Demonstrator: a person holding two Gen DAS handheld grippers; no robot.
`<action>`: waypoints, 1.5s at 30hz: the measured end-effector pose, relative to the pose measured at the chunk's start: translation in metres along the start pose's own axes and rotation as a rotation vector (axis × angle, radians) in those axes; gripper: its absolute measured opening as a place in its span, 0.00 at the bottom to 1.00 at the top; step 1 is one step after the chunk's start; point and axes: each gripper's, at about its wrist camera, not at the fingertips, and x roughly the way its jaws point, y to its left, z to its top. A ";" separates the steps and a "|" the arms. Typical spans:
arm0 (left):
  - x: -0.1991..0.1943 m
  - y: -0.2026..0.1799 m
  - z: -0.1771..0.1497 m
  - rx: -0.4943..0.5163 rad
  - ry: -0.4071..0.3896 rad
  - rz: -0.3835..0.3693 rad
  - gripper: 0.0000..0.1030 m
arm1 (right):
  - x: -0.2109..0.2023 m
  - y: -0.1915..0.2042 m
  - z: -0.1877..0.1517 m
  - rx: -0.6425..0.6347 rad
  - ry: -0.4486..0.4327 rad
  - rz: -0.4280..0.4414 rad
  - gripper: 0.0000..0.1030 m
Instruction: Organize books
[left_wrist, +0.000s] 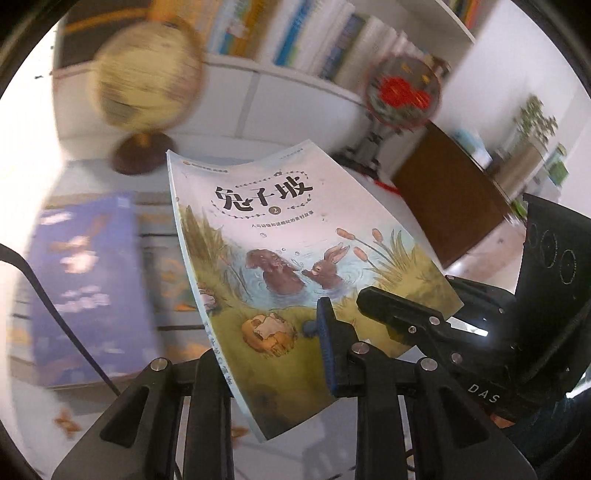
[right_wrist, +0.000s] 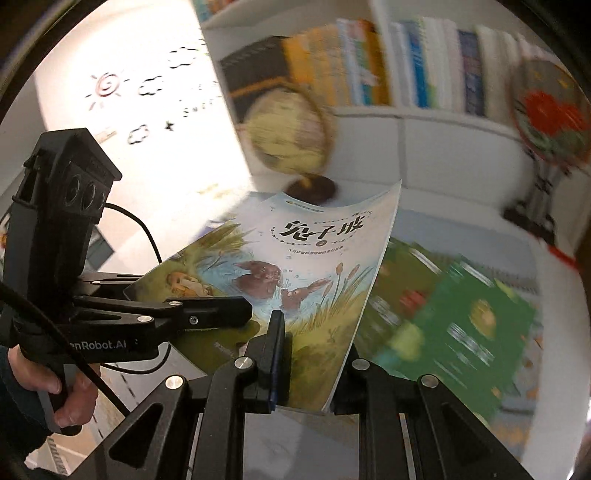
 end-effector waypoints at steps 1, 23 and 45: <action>-0.009 0.011 0.002 -0.007 -0.014 0.019 0.22 | 0.006 0.010 0.006 -0.015 -0.004 0.008 0.17; -0.005 0.193 -0.006 -0.169 0.099 0.081 0.28 | 0.184 0.102 0.044 0.099 0.160 0.120 0.18; -0.015 0.223 -0.045 -0.322 0.137 0.085 0.29 | 0.211 0.090 0.034 0.201 0.328 0.124 0.27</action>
